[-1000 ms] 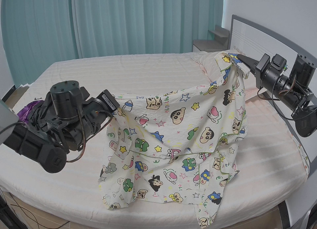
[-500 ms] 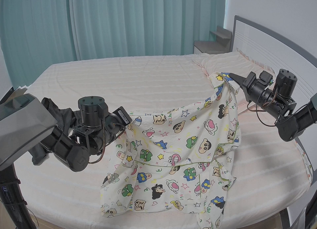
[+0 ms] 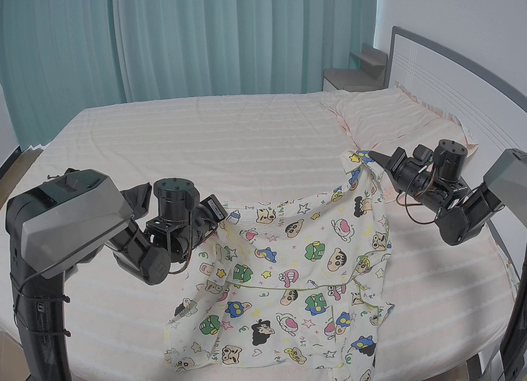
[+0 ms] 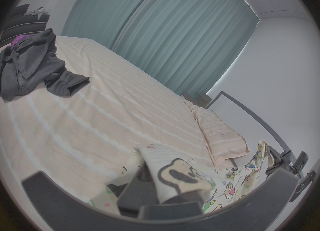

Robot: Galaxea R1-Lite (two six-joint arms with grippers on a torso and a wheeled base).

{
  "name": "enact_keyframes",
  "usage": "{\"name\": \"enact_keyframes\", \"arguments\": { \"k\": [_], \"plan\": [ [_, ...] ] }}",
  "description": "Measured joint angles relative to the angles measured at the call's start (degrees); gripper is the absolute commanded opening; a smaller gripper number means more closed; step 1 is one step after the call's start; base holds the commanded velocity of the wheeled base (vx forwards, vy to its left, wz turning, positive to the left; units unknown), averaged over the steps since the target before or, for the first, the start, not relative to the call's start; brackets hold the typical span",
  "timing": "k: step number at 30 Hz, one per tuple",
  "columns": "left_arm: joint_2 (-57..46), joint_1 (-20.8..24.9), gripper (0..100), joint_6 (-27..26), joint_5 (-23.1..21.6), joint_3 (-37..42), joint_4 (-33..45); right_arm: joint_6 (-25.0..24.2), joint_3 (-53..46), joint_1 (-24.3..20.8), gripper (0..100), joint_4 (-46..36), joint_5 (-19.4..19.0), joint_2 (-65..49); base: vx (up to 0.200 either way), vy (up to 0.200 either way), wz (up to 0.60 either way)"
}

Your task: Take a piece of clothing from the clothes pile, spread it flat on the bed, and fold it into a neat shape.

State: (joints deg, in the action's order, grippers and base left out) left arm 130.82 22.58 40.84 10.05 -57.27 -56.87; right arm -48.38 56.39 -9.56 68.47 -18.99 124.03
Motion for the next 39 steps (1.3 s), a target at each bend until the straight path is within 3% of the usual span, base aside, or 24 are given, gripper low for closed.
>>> {"name": "enact_keyframes", "arguments": {
  "k": [7, 8, 16, 22, 27, 39],
  "plan": [
    [5.12, -1.99, 0, 1.50, 0.02, -4.16, 0.16, -0.02, 4.51, 0.20, 0, -0.98, 1.37, 5.90, 0.000, 0.000, 0.00],
    [5.95, -2.40, 100, 1.96, 0.00, -4.96, 0.29, -0.02, 5.38, 0.22, 100, -1.44, 1.43, 6.90, 0.000, 0.000, 0.00],
    [11.02, -5.24, 100, 3.63, 0.33, -12.37, 4.57, -0.13, 13.42, 0.11, 100, -4.92, 3.73, 13.04, 0.000, 0.000, 0.00],
    [13.62, -7.78, 100, 3.91, 1.17, -16.35, 5.77, -0.30, 21.80, 0.16, 100, -9.61, 11.69, 17.13, 0.000, 0.000, 0.00],
    [14.80, -10.53, 100, 3.96, 1.66, -18.25, 6.07, -0.96, 27.43, 0.83, 100, -13.60, 15.66, 20.57, 0.000, 0.000, 0.00],
    [12.65, -14.68, 100, 4.53, 1.39, -18.42, 9.25, -1.02, 25.41, 3.89, 100, -14.82, 16.64, 21.35, 0.000, 0.000, 0.00]
  ]
}}
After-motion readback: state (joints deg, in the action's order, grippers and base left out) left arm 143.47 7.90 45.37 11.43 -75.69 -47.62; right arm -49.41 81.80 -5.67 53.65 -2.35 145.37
